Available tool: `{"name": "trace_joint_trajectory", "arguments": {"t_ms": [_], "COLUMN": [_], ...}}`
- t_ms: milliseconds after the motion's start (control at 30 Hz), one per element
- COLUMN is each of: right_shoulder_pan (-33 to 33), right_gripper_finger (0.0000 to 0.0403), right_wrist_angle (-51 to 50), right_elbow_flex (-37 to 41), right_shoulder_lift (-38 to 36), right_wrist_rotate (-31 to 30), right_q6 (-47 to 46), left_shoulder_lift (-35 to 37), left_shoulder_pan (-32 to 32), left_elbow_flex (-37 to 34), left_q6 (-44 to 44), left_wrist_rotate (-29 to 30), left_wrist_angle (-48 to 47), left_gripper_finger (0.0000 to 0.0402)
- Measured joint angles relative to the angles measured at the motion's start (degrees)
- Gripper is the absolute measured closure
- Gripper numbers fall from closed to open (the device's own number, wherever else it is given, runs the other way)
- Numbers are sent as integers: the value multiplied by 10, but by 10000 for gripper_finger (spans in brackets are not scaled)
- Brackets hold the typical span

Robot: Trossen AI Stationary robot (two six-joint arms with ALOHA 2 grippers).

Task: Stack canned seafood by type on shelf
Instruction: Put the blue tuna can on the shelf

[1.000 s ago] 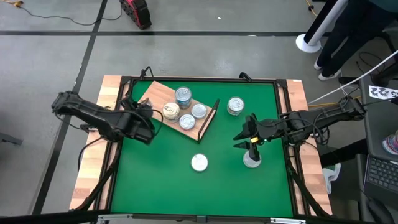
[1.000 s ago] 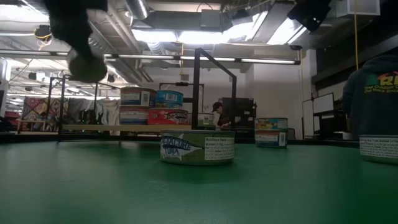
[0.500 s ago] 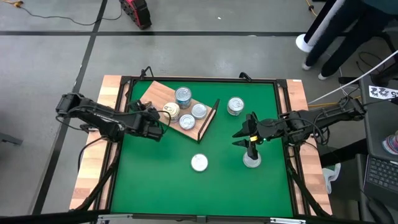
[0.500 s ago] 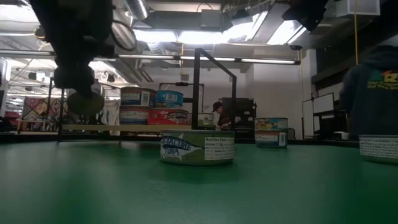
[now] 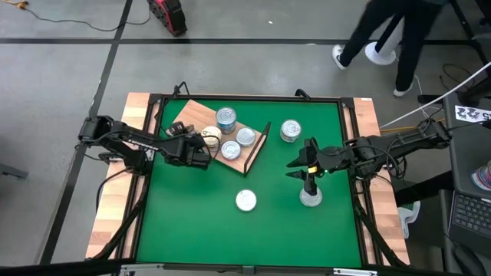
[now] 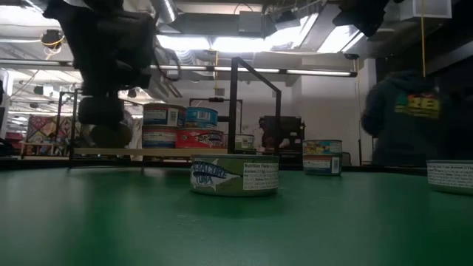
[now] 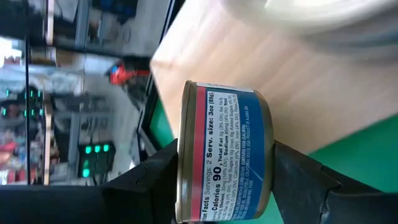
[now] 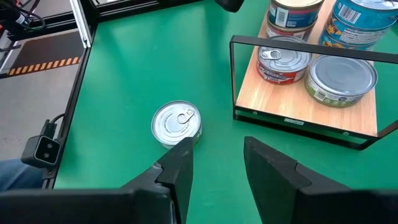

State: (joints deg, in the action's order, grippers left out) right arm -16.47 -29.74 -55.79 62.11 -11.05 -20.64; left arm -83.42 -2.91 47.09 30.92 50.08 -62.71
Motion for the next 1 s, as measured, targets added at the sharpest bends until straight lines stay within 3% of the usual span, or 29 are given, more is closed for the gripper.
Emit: {"name": "trace_joint_trajectory", "arguments": {"t_ms": [300,467,700,1000], "right_shoulder_pan": [0,0,0,0], "right_gripper_finger": [260,260,260,260], "right_wrist_angle": [-3,-3,-4,-4], "right_elbow_flex": [0,0,0,0], "right_shoulder_lift": [0,0,0,0], "right_wrist_rotate": [0,0,0,1], "right_q6": [0,0,0,0], "left_shoulder_lift": [0,0,-1,-1], "left_shoulder_pan": [19,22,22,22], "left_elbow_flex": [1,1,1,1], "left_q6": [-140,-148,-146,-133], "left_wrist_rotate": [8,-4,-49,-53], "left_wrist_angle": [80,84,84,83], "left_gripper_finger": [196,188,145,122]}}
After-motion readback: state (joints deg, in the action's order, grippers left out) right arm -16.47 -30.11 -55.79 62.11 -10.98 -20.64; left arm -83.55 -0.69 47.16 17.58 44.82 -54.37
